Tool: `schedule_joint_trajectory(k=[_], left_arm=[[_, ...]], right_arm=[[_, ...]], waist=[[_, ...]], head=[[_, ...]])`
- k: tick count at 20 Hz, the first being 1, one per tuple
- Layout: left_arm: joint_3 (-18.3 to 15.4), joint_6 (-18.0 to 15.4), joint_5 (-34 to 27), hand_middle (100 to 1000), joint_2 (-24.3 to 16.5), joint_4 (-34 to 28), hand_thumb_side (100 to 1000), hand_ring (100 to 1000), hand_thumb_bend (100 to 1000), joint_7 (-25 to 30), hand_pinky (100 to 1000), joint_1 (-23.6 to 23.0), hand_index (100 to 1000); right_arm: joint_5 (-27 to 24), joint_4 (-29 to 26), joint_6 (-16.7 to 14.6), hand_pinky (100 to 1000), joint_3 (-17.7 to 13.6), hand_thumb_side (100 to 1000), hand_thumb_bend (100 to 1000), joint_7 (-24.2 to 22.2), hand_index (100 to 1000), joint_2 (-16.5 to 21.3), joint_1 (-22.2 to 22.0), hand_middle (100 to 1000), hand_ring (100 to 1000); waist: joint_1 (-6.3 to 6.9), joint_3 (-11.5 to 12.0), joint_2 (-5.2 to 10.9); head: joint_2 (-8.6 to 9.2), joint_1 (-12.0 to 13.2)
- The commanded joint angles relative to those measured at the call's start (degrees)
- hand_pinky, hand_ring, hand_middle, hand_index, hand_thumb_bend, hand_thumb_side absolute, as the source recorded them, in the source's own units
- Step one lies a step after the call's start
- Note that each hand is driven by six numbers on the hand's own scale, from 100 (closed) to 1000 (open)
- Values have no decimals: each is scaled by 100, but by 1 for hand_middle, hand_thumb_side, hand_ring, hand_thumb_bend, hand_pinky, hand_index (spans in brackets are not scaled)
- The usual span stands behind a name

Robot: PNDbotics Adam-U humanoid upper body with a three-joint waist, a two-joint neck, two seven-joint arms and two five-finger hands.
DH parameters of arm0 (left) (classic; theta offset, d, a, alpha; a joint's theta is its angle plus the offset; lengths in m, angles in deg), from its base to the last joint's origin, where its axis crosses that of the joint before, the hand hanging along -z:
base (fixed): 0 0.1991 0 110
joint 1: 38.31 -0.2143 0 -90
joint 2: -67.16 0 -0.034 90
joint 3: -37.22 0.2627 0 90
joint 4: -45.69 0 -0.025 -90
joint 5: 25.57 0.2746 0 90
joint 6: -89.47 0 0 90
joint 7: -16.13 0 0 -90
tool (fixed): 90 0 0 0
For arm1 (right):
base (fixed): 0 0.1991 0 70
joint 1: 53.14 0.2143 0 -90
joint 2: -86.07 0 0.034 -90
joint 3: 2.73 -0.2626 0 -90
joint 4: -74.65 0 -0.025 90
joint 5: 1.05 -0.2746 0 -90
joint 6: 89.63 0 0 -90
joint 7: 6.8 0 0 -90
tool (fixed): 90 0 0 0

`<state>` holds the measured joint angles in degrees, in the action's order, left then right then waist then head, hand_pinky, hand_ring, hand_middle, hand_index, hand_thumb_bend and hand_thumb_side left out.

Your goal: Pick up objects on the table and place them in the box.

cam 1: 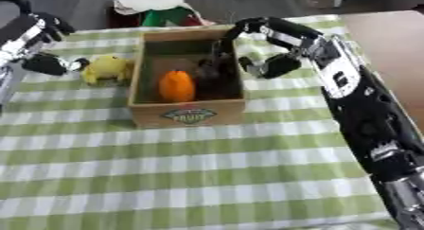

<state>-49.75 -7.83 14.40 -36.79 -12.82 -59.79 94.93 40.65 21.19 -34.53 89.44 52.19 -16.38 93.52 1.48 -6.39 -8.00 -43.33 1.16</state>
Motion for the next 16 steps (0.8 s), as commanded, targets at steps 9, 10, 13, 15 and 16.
schedule_joint_trajectory(k=[9,10,13,15,16], left_arm=[[-180,-5,974,802,198,656,286,794,586,-1005,759,314,823],[-193,3,1032,803,221,726,286,794,586,-1113,760,328,824],[-200,-15,1134,804,273,962,285,795,583,-1427,761,354,825],[-191,-49,1168,804,286,1068,285,795,583,-1563,761,363,825],[-188,-64,1179,804,289,1102,285,795,583,-1604,761,366,825]], right_arm=[[-75,-113,-83,922,1,252,100,-86,920,111,182,800,1000],[-78,-113,-86,922,1,252,100,-91,920,109,186,800,1000],[-89,-118,-94,922,-1,252,100,-102,920,106,200,800,1000],[-95,-121,-95,922,-2,252,100,-107,920,106,203,800,1000],[-97,-123,-94,922,-2,252,100,-109,920,106,204,800,1000]], waist=[[-24,-102,17],[-26,-117,8],[-27,-164,-22],[-28,-174,-28],[-28,-175,-29]], head=[[22,23],[21,25],[26,32],[27,33],[28,34]])
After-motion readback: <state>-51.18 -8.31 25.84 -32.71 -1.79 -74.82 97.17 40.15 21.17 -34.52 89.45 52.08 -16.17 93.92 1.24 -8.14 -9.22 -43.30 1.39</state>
